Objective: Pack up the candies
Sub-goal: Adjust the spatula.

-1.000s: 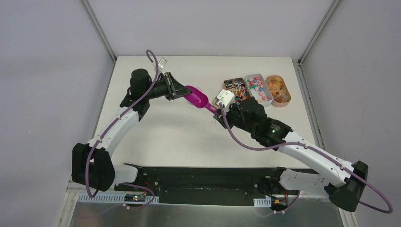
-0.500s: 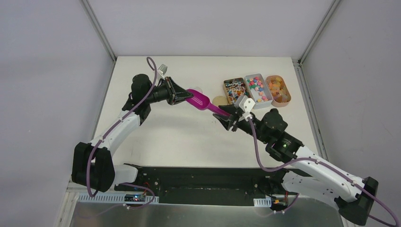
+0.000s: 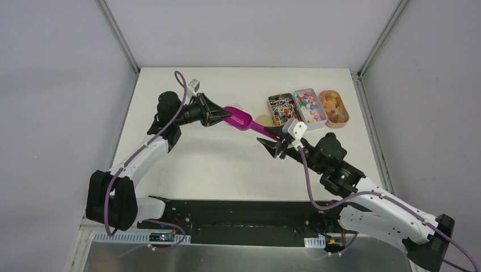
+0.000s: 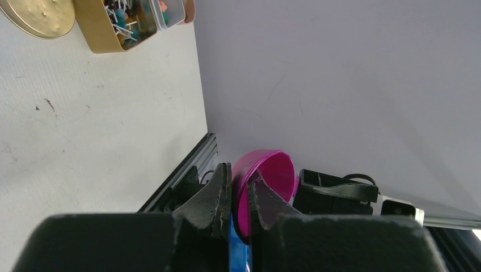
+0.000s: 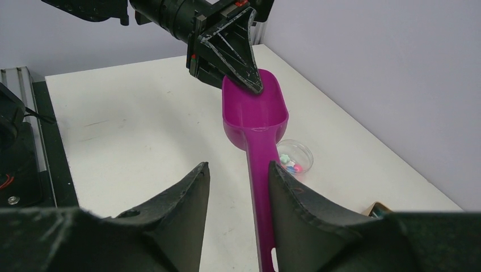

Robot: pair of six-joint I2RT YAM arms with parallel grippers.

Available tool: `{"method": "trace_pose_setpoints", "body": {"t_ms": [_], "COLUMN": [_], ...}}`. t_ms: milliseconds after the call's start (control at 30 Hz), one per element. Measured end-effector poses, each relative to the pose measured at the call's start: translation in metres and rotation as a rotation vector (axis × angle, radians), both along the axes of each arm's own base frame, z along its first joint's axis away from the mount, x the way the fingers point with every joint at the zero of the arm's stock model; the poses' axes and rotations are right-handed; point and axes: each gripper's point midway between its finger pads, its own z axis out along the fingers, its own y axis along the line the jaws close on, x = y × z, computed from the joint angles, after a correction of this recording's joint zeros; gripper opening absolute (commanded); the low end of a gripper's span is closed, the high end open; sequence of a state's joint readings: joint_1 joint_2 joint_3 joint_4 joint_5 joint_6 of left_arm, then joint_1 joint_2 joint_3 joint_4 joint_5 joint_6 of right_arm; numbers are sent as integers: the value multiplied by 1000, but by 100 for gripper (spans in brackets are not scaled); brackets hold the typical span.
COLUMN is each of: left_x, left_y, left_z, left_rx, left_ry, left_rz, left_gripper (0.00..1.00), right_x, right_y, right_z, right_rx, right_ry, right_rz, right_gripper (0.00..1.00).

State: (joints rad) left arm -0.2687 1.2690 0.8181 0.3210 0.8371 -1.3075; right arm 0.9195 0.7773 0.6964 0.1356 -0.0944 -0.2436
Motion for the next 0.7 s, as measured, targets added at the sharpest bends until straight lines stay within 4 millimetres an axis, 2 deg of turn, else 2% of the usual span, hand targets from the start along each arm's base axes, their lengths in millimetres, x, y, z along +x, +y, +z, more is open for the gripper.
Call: {"method": "trace_pose_setpoints", "body": {"t_ms": [400, 533, 700], "left_x": [-1, -2, -1], "left_y": [0, 0, 0], "left_z": [-5, -4, -2], "left_rx": [-4, -5, -12], "left_ry": [18, 20, 18], "left_rz": [3, -1, -1], "left_gripper": [0, 0, 0], "right_x": [9, 14, 20], "right_y": [-7, -12, -15], "right_z": [-2, -6, -21], "right_rx": [-19, -38, -85], "right_ry": [-15, -13, 18], "right_rz": [-57, -81, -98], "right_gripper": [54, 51, 47]}}
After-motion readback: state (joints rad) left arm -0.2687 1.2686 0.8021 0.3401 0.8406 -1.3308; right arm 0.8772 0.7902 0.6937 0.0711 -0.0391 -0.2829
